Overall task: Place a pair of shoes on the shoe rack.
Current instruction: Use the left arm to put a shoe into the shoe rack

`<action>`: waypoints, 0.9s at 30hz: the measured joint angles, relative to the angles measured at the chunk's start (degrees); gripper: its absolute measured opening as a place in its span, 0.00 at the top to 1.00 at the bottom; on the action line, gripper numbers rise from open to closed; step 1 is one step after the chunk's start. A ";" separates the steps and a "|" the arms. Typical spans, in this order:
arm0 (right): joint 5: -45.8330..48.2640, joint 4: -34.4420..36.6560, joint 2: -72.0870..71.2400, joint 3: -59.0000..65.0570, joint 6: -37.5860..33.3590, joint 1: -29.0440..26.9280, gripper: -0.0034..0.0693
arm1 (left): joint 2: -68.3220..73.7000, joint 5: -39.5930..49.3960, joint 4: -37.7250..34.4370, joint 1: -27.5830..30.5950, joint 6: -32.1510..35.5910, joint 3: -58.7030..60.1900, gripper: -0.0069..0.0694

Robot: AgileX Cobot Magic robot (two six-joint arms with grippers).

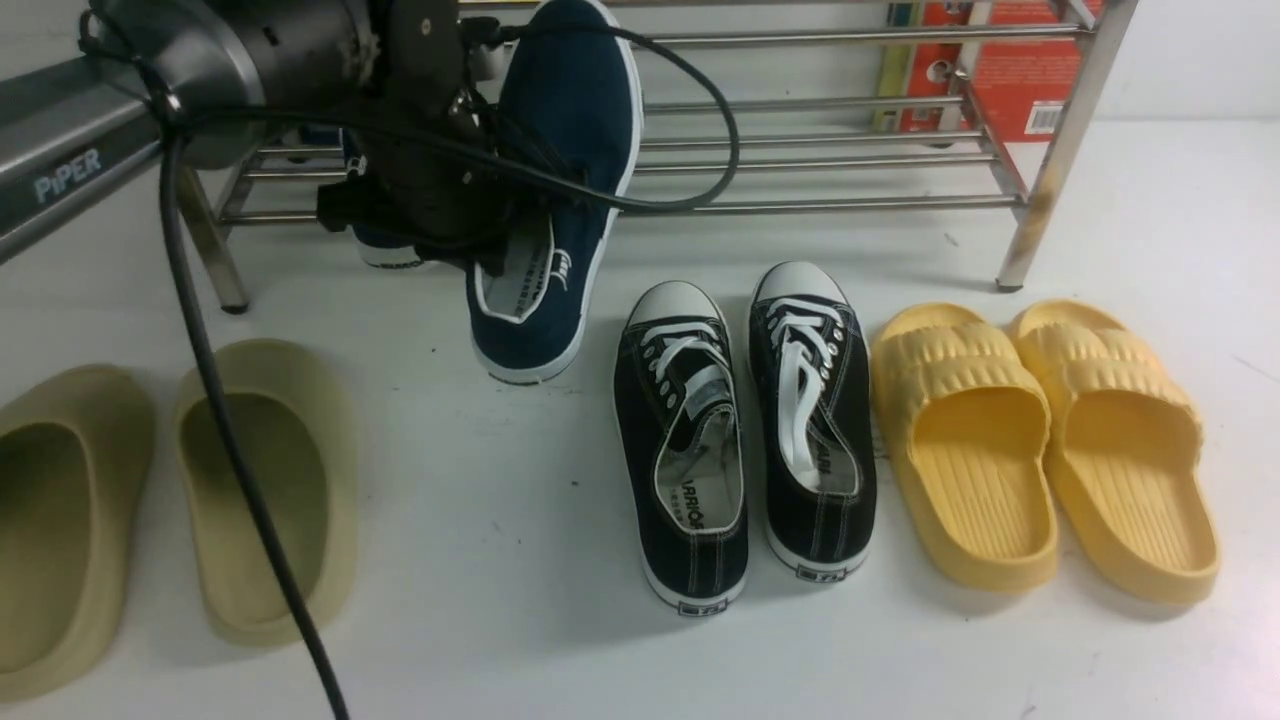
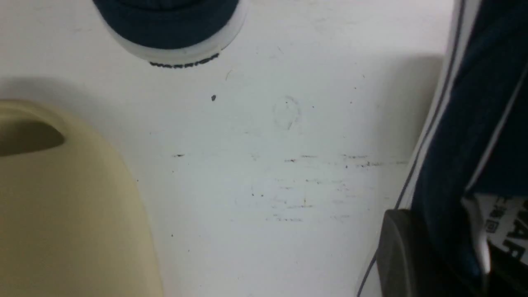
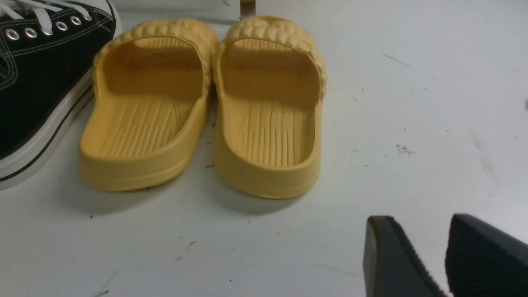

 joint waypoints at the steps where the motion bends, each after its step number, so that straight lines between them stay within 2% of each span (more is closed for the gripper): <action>1: 0.00 0.00 0.00 0.00 0.00 0.00 0.62 | -0.86 0.13 0.05 -0.41 0.30 0.45 0.91; 10: 0.00 -0.05 0.00 0.00 0.00 0.00 0.62 | -9.74 4.50 -0.88 -2.04 0.78 12.35 0.91; 13: 0.00 -0.05 0.00 0.00 0.00 0.00 0.62 | -9.85 2.70 -0.75 -2.04 0.82 13.73 0.91; 18: 0.00 -0.05 0.00 0.00 0.00 0.00 0.62 | -7.87 -6.72 -0.89 -0.95 -0.93 13.32 0.91; 27: 0.00 -0.05 0.00 0.00 0.00 0.00 0.62 | 1.07 -8.81 0.27 3.16 -2.03 5.10 0.91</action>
